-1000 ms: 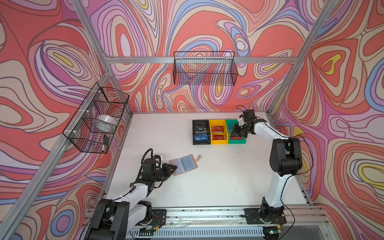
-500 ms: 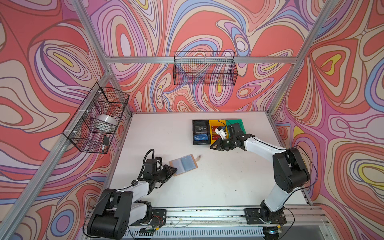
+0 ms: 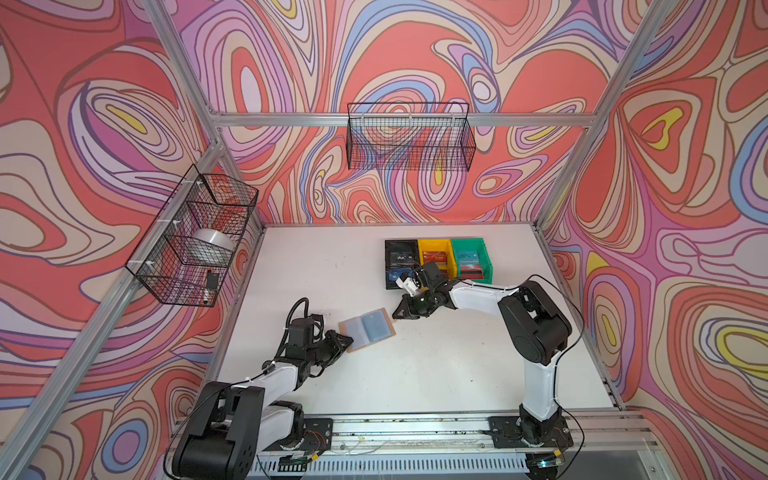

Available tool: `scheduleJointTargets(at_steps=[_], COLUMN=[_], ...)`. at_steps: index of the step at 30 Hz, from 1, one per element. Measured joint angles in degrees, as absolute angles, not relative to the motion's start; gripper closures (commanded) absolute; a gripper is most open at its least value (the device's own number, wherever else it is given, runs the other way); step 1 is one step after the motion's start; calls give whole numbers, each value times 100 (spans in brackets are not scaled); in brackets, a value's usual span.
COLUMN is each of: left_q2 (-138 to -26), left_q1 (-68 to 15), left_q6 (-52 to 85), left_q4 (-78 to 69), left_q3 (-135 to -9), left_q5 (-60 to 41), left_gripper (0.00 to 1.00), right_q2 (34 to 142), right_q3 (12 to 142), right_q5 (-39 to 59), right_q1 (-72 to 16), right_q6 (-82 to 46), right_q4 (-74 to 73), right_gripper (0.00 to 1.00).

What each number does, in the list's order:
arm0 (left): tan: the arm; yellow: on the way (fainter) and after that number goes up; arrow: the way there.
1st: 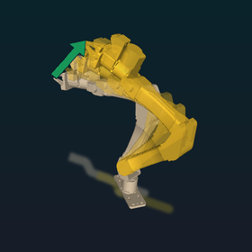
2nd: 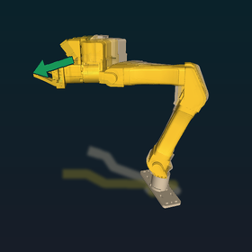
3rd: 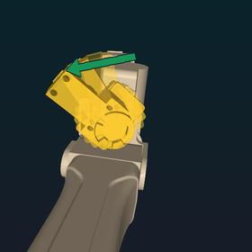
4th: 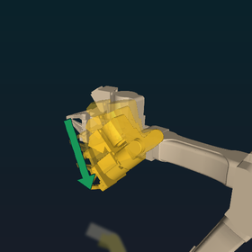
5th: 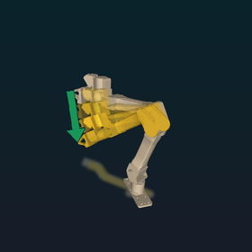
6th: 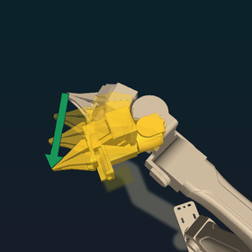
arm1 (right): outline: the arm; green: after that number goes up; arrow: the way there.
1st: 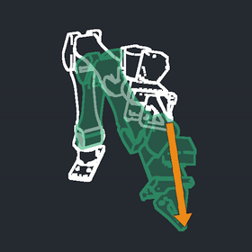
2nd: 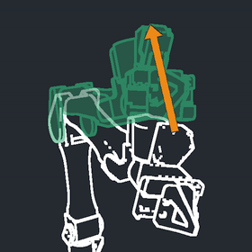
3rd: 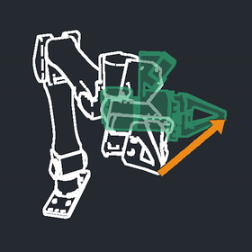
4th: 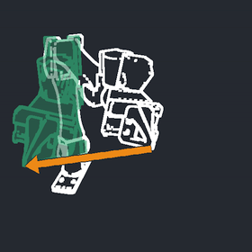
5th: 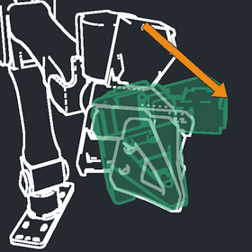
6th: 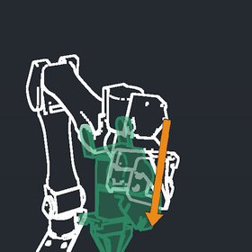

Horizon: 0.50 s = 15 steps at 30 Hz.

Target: Take the credit cards out of the card holder

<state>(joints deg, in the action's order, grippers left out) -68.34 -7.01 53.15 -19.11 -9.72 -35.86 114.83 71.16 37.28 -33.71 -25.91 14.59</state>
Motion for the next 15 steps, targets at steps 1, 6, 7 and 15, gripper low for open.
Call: scheduleJointTargets(at_steps=[1,6,7,15], left_q2=[-6834,-6866,-6879,-6914], left_q1=[-701,-701,-701,-701], left_q6=[5310,5269,5266,5249], left_q4=[-1905,-1903,-1903,-1905], left_q3=[-972,-972,-972,-972], left_q5=[-3586,-3573,-3570,-3570], left_gripper=[81,81,81,81], right_q2=[11524,11705,11734,11983], right_q3=[7153,7334,7358,7542], right_q5=[3719,3658,3640,3568], right_q1=[-3413,-3489,-3494,-3603], right_q6=[-2596,-2604,-2604,-2604], right_q4=[1455,1457,1461,1476], right_gripper=[100,100,100,100])
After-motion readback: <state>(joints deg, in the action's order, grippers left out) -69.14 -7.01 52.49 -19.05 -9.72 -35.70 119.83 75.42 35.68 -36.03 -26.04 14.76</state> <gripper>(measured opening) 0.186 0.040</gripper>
